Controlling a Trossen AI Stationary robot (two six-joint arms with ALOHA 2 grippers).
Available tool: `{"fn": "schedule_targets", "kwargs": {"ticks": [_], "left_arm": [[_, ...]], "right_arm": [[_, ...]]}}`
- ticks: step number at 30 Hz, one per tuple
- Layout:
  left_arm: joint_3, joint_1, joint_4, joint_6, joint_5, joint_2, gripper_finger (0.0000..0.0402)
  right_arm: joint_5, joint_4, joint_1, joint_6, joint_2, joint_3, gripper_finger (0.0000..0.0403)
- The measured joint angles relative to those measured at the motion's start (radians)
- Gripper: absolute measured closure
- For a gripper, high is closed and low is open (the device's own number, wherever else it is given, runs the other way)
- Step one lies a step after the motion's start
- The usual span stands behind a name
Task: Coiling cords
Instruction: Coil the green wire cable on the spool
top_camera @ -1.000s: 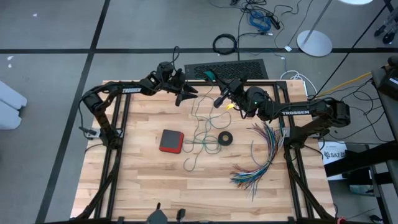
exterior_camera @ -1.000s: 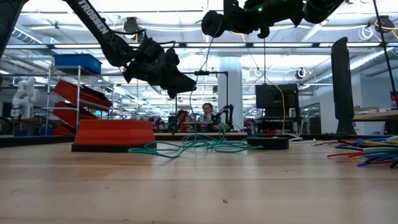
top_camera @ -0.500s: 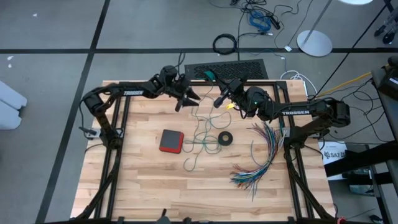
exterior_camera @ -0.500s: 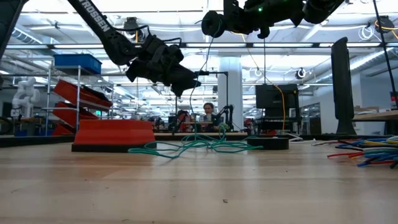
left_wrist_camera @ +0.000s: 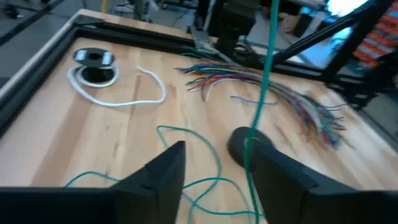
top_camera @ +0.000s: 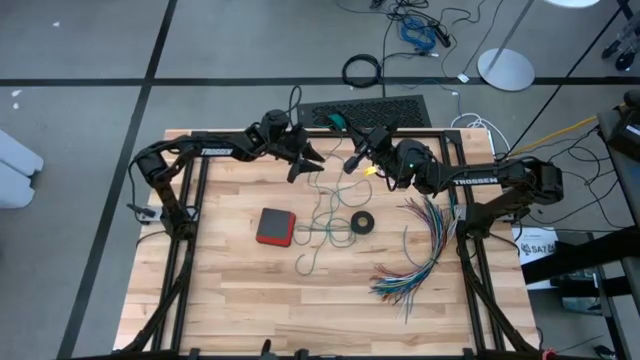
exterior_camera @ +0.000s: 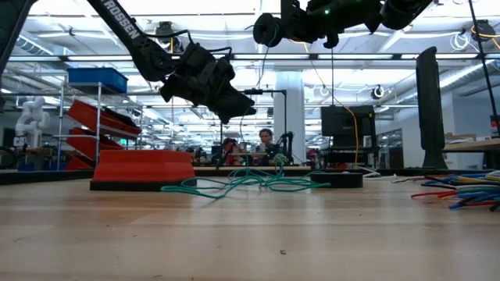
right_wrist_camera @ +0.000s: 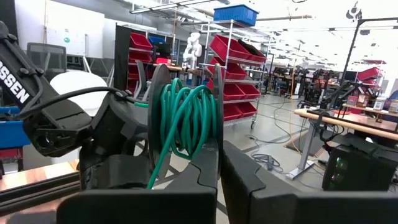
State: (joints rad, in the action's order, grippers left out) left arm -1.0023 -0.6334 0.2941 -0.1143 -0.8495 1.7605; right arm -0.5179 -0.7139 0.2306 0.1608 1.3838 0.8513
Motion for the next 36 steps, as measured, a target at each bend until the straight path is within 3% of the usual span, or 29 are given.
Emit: {"fn": "schedule_targets", "kwargs": {"ticks": [5, 11, 19, 28, 32, 36], "left_arm": [[0.0, -0.011, 0.01, -0.043, 0.026, 0.017, 0.0302], [0.0, -0.033, 0.028, -0.055, 0.028, 0.018, 0.039], [0.0, -0.065, 0.041, -0.056, 0.046, 0.018, 0.0399], [0.0, -0.132, 0.032, -0.032, 0.093, 0.018, 0.04], [0.0, -0.15, 0.033, -0.022, 0.12, 0.017, 0.0401], [0.0, -0.154, 0.032, -0.022, 0.178, 0.017, 0.0401]], "right_arm": [[0.013, 0.0, -0.01, 0.0, 0.0, 0.0, 0.0403], [0.128, 0.037, -0.011, 0.006, 0.0, 0.0, 0.0403], [0.132, 0.129, -0.011, -0.012, -0.006, 0.0, 0.0403], [0.127, 0.399, -0.01, -0.018, -0.024, 0.0, 0.0403], [0.141, 0.391, -0.01, -0.01, -0.024, 0.0, 0.0403], [0.246, 0.322, -0.01, -0.014, -0.024, 0.0, 0.0403]]}}
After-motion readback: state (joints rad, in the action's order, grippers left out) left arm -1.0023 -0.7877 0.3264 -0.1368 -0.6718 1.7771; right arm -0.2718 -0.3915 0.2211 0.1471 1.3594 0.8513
